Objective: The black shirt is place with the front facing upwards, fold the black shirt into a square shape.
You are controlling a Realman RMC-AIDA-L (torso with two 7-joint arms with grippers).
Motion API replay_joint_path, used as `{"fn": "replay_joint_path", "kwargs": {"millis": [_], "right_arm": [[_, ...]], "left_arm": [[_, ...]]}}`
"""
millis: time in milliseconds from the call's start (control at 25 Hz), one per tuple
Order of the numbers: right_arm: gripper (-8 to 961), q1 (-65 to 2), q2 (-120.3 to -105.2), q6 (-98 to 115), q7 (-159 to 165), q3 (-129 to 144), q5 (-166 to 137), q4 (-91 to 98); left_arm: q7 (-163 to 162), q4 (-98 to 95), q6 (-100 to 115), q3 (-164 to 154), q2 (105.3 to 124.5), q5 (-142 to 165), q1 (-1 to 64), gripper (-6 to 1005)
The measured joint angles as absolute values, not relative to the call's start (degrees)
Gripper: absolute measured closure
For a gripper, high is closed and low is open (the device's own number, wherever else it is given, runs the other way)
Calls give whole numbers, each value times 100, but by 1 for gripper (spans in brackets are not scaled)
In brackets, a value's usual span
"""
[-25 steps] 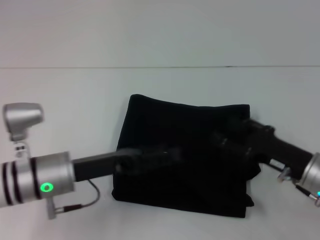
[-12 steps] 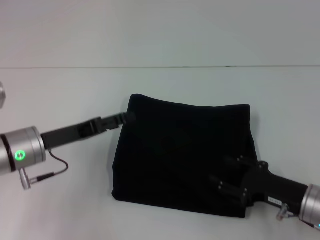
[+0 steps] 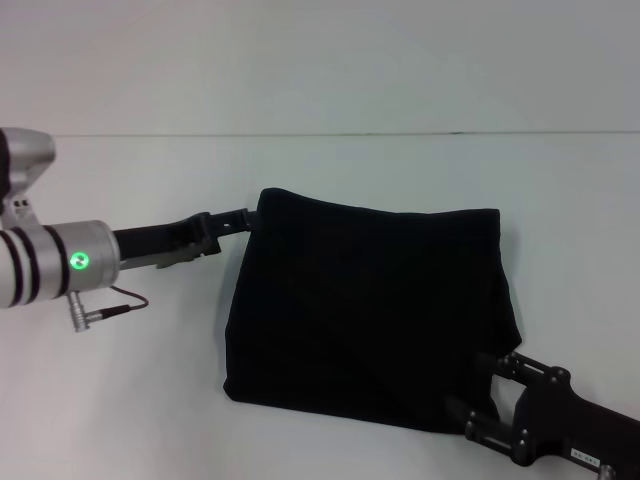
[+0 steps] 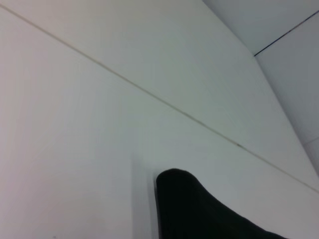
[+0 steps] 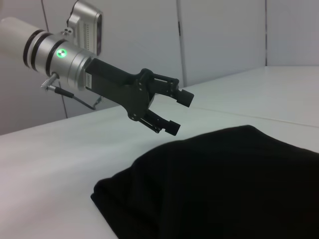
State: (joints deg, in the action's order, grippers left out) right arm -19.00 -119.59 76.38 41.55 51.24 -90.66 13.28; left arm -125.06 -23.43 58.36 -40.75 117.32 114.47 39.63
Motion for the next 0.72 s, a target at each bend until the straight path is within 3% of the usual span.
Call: {"fn": "replay_joint_path", "kwargs": {"millis": [720], "right_arm": [[224, -1828, -11970, 7698, 4144, 5122, -9046, 1327]], "left_arm": [[-12499, -2231, 5381, -4448, 11976, 11570, 4129, 209]]}}
